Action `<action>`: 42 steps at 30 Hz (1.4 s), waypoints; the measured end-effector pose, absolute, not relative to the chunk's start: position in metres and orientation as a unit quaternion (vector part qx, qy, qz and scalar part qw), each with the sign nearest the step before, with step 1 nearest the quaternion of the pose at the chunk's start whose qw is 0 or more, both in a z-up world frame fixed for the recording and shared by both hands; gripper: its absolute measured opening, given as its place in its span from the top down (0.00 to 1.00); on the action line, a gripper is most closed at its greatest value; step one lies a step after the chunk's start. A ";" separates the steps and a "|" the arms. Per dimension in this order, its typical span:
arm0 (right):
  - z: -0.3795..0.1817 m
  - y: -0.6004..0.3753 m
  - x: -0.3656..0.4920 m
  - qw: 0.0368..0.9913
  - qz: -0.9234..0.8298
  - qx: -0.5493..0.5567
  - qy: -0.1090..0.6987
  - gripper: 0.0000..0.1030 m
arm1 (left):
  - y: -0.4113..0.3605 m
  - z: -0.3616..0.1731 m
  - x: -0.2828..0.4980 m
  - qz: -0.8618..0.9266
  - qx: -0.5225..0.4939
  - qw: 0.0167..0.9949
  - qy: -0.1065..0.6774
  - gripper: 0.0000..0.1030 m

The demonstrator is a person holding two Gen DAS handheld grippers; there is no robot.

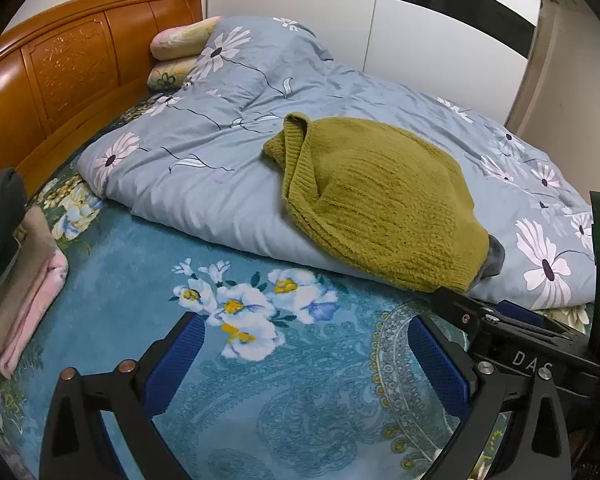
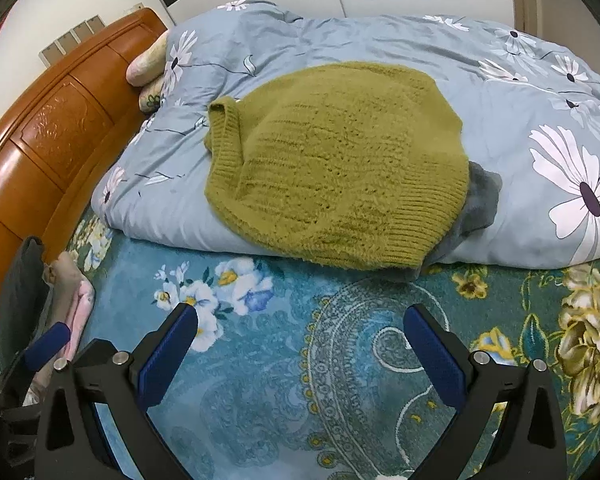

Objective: Fold clothes
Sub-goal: 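Approach the olive-green sweater on the duvet with both tools open, then grasp the sweater hem with the right tool and lift it off the duvet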

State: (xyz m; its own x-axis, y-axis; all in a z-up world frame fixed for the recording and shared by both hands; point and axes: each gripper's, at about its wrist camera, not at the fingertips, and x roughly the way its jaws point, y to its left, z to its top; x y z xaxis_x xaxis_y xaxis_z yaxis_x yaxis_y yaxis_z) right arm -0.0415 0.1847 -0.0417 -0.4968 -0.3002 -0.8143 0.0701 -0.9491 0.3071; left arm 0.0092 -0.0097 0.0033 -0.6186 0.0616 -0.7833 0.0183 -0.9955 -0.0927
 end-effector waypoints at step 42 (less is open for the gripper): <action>-0.069 0.090 -0.085 0.218 -0.852 0.475 0.009 0.00 | -0.101 -0.040 0.035 0.892 -0.450 -0.043 -0.011 0.00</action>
